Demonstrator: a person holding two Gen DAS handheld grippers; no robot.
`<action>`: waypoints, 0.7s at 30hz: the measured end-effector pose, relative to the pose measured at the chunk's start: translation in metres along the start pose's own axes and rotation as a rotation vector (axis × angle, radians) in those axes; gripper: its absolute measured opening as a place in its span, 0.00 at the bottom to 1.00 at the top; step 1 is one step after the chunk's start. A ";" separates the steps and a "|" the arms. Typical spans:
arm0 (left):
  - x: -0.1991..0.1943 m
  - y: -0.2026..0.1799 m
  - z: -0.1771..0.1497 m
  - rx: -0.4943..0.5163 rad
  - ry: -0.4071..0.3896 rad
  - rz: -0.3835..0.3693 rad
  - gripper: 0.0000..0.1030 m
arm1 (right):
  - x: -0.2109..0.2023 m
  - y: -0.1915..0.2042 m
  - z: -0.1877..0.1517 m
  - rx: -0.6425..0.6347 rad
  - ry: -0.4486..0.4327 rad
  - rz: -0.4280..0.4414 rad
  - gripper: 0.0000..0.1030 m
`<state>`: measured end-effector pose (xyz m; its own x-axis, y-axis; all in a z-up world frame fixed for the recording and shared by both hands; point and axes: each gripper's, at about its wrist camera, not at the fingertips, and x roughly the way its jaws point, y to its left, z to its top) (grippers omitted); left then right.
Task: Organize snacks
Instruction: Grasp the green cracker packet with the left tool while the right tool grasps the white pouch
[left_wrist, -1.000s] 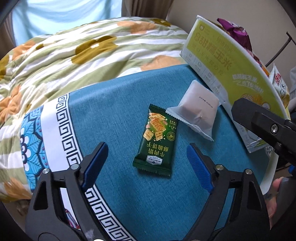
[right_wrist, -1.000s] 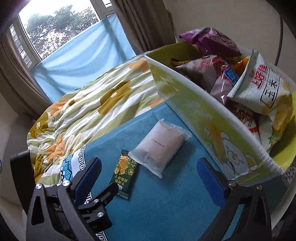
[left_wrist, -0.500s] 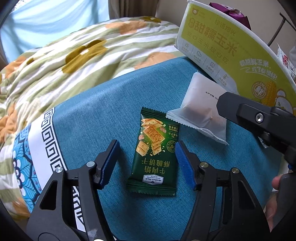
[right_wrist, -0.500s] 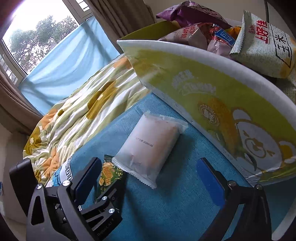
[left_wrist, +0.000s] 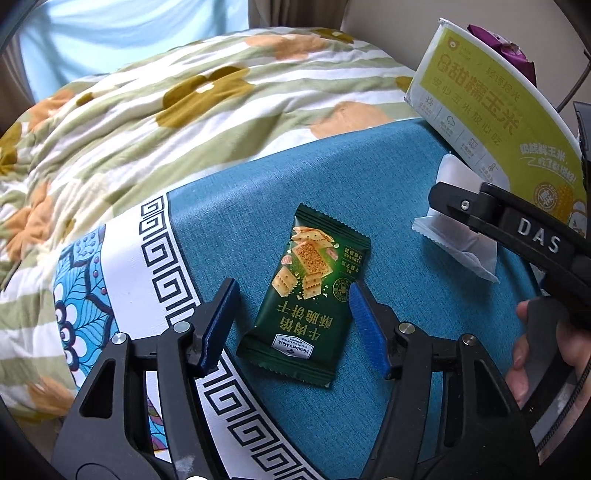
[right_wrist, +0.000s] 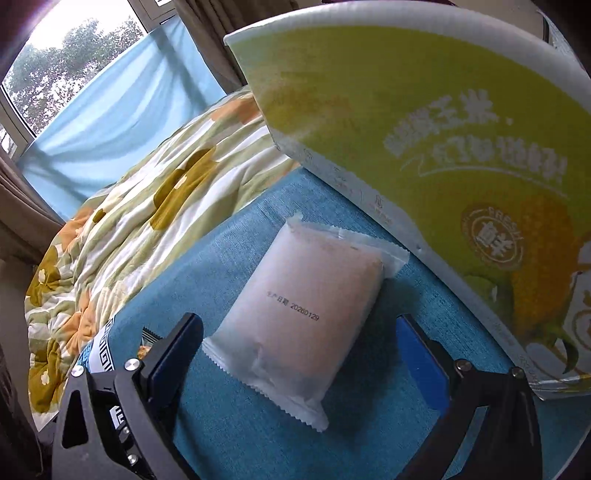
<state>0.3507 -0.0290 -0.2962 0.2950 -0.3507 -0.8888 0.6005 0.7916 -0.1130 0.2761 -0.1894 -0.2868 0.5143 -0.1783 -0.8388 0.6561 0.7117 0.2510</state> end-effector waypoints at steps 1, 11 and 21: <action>0.000 -0.001 0.000 0.007 0.000 0.001 0.58 | 0.003 0.001 0.002 -0.003 -0.002 -0.013 0.99; 0.004 -0.020 -0.001 0.145 0.012 0.014 0.58 | 0.021 0.020 0.009 -0.175 0.009 -0.098 0.95; 0.002 -0.021 0.001 0.200 0.011 -0.006 0.43 | 0.011 0.016 -0.003 -0.303 0.005 -0.042 0.73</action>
<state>0.3391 -0.0471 -0.2957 0.2840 -0.3486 -0.8932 0.7381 0.6741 -0.0285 0.2909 -0.1775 -0.2939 0.4867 -0.2093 -0.8481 0.4820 0.8740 0.0610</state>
